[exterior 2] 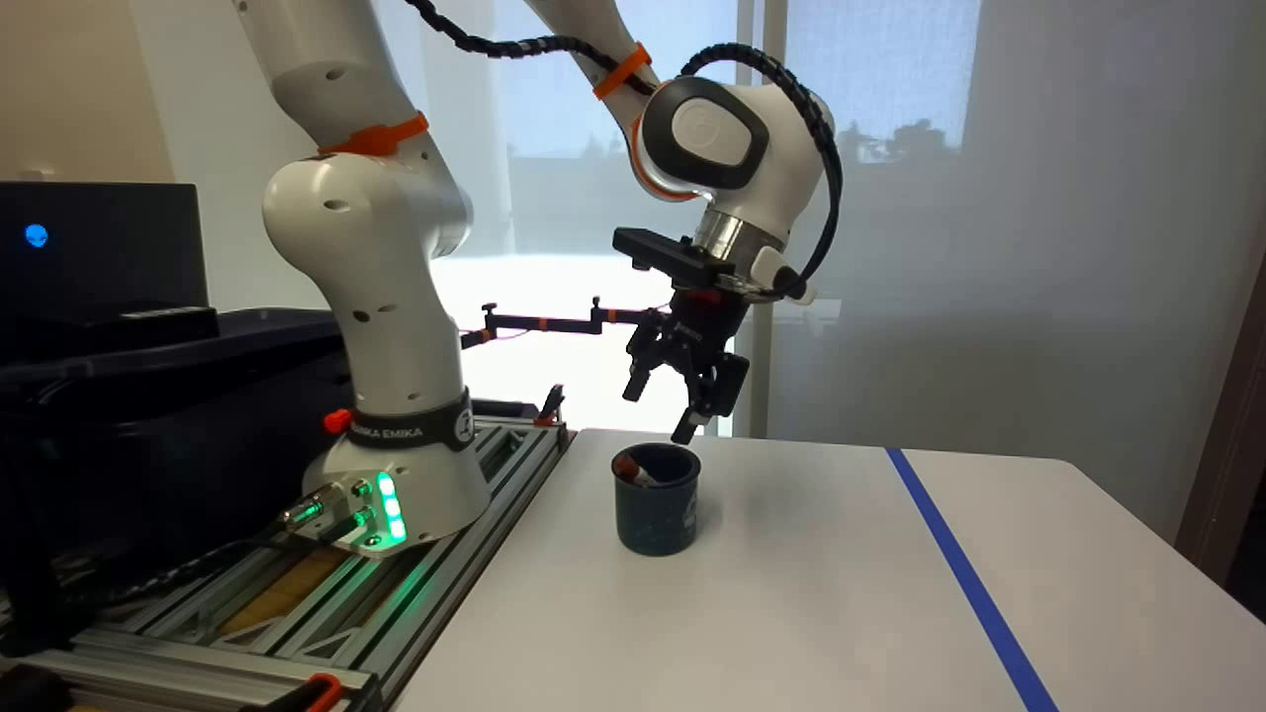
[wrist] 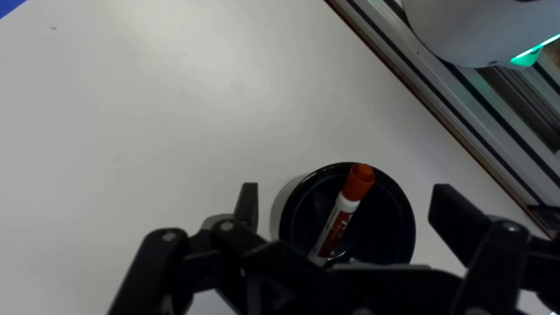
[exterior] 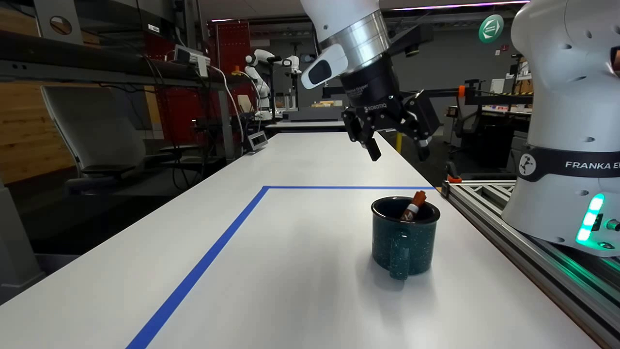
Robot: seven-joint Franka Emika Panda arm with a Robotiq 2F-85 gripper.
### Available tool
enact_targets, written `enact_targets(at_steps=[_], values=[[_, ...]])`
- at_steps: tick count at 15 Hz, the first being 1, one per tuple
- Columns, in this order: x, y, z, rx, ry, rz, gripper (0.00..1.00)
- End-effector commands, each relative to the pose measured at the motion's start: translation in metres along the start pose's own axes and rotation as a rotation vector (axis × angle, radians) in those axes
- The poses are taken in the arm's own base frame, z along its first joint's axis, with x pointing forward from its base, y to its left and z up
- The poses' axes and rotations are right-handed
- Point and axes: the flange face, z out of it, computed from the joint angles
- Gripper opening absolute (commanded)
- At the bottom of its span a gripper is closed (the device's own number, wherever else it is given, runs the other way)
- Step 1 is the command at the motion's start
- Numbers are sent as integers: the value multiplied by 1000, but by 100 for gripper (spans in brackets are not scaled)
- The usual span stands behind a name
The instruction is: Remove the marker from the cup and place it on the table
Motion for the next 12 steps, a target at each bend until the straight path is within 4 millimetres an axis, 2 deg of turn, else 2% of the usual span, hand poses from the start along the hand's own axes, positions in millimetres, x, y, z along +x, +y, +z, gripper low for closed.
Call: enact_targets(at_steps=[1, 6, 12], values=[[3, -9, -2, 5, -18, 44, 100], [2, -15, 4, 27, -63, 60, 100], [10, -10, 15, 45, -36, 28, 100]])
